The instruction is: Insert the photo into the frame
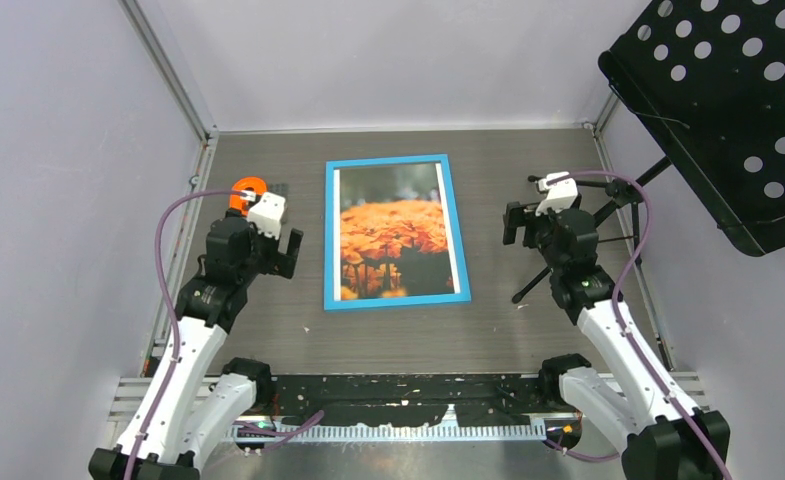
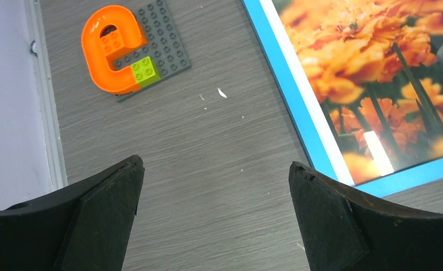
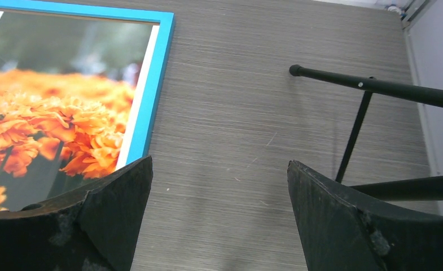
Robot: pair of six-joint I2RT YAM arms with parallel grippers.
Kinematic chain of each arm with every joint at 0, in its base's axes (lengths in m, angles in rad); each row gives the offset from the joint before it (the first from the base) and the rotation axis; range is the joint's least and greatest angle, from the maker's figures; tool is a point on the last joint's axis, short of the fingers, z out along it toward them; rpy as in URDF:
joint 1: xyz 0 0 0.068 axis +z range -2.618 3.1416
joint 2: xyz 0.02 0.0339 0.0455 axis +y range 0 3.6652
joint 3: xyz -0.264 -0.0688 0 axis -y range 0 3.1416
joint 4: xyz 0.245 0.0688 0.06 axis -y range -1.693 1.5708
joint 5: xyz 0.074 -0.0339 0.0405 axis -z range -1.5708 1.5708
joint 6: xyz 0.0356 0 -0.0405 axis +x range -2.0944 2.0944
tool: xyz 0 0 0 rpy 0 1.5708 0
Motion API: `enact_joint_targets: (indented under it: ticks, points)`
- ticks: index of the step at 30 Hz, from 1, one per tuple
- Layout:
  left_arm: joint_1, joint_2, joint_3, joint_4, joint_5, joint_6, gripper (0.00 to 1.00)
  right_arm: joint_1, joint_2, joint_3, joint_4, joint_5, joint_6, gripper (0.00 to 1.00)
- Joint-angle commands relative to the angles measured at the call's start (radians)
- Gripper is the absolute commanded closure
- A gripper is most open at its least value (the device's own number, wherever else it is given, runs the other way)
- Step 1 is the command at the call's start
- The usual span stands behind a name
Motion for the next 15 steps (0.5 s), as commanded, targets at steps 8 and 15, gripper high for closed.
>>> enact_joint_targets:
  ticks: [8,15]
  points:
    - [0.116,-0.094,-0.059,0.154,0.03,-0.091,0.01,-0.01,-0.096,0.045,-0.073,0.056,-0.117,0.05]
    - [0.206,-0.122,-0.084,0.176,0.119,-0.122,0.01,-0.017,-0.151,0.025,-0.063,0.117,-0.169,0.05]
